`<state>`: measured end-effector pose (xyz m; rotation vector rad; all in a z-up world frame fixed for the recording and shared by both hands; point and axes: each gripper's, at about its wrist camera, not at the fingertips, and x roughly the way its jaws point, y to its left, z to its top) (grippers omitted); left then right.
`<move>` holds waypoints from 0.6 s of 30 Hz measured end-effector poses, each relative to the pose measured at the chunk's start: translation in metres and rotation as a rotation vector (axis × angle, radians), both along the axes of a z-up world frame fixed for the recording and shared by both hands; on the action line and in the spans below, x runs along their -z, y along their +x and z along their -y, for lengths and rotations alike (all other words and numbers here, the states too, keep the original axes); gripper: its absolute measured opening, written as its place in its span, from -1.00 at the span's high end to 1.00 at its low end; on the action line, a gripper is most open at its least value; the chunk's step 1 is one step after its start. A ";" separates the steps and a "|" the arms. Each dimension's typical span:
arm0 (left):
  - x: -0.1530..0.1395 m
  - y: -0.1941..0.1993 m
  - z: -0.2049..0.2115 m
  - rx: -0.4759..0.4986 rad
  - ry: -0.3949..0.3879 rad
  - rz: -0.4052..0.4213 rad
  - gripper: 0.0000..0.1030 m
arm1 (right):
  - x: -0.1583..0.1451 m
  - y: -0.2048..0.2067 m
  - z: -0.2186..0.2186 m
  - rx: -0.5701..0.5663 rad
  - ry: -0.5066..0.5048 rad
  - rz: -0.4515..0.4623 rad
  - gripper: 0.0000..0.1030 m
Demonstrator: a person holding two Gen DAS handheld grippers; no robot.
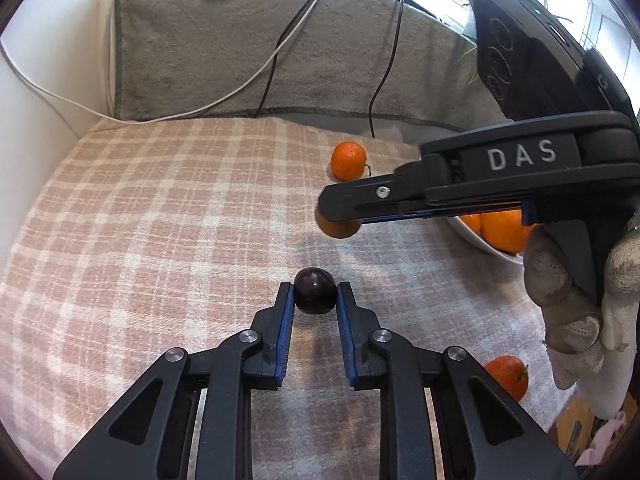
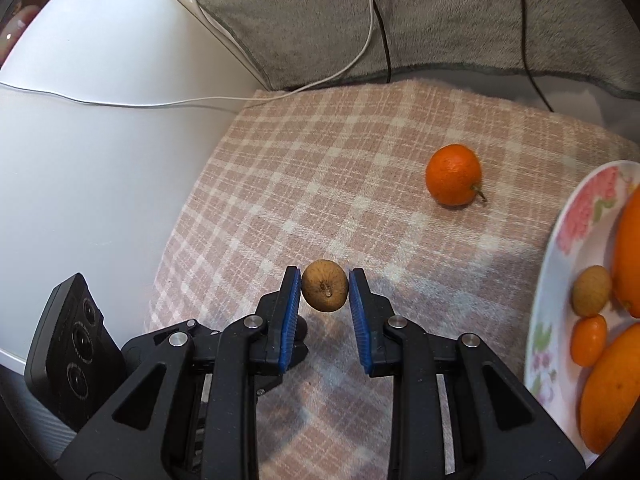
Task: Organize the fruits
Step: 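Grasp the dark plum with the left gripper while the right gripper grasps the kiwi, then carry the plum and kiwi onto the plate and open both grippers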
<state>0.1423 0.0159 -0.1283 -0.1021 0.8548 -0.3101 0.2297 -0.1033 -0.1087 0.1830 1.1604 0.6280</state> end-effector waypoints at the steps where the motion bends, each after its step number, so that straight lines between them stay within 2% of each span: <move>1: -0.002 -0.002 0.000 0.001 0.000 0.004 0.62 | -0.002 -0.001 0.002 0.002 0.000 0.007 0.49; 18: -0.038 -0.034 0.015 0.040 0.000 0.089 0.62 | -0.048 -0.038 0.058 0.069 0.020 0.129 0.49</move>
